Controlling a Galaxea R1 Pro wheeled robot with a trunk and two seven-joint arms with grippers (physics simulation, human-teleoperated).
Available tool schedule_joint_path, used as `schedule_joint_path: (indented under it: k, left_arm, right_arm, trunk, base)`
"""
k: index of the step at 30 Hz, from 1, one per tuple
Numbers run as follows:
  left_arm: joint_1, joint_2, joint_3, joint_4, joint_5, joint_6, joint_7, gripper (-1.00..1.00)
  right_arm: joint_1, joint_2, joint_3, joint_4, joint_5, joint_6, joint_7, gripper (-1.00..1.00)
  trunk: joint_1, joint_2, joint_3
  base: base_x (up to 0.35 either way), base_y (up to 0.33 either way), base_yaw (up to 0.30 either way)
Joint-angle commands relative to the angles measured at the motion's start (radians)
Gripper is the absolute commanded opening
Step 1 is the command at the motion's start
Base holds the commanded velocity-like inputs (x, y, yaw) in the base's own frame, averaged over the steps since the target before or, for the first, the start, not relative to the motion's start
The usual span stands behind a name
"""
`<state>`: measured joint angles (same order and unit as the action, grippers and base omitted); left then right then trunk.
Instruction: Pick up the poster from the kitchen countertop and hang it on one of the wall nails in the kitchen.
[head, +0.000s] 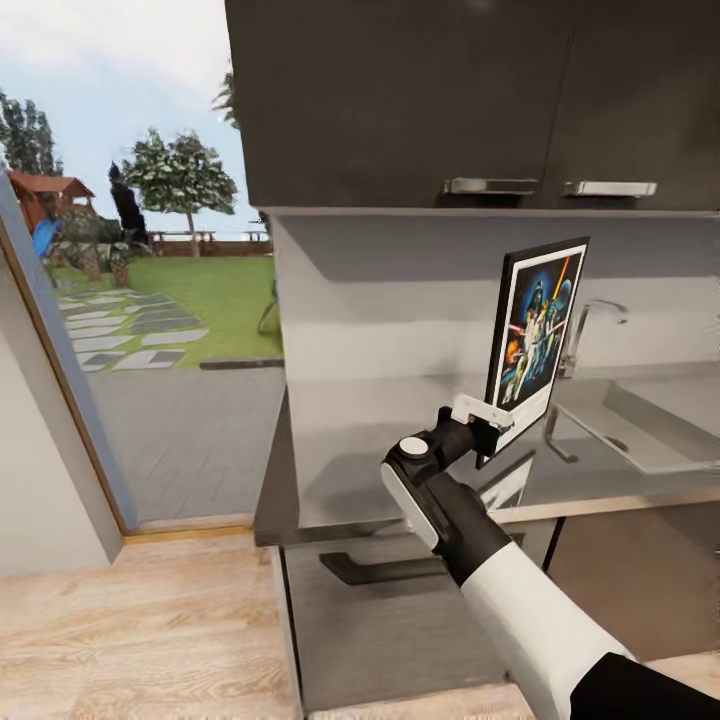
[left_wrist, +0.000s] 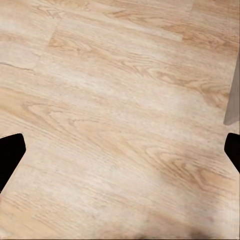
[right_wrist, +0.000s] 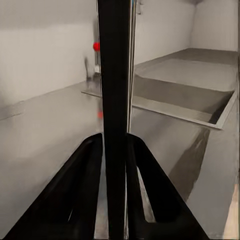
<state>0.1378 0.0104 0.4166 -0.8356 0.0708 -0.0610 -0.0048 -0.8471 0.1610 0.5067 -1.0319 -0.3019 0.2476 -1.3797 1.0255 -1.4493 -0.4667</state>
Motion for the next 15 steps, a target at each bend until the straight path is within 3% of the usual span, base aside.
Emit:
schedule_joint_path:
  k: [1, 7, 15]
  left_arm:
    - [0.0, 0.0, -0.001, 0.0, 0.007, -0.002, 0.0, 1.0]
    - [0.0, 0.0, -0.001, 0.0, 0.007, -0.002, 0.0, 1.0]
    - [0.0, 0.0, -0.001, 0.0, 0.007, -0.002, 0.0, 1.0]
  right_arm:
    - [-0.001, 0.0, 0.002, -0.001, -0.006, 0.007, -0.004, -1.0]
    - [-0.001, 0.0, 0.002, -0.001, -0.006, 0.007, 0.018, -1.0]
    - [-0.001, 0.0, 0.001, -0.001, -0.006, 0.007, 0.033, -1.0]
  trunk:
    - [0.0, -0.001, -0.001]
    - [0.0, -0.001, -0.001]
    - [0.0, -0.001, -0.001]
  base:
    - [-0.263, 0.0, 0.0]
    - [-0.167, 0.0, 0.0]
    - [-0.306, 0.0, 0.0]
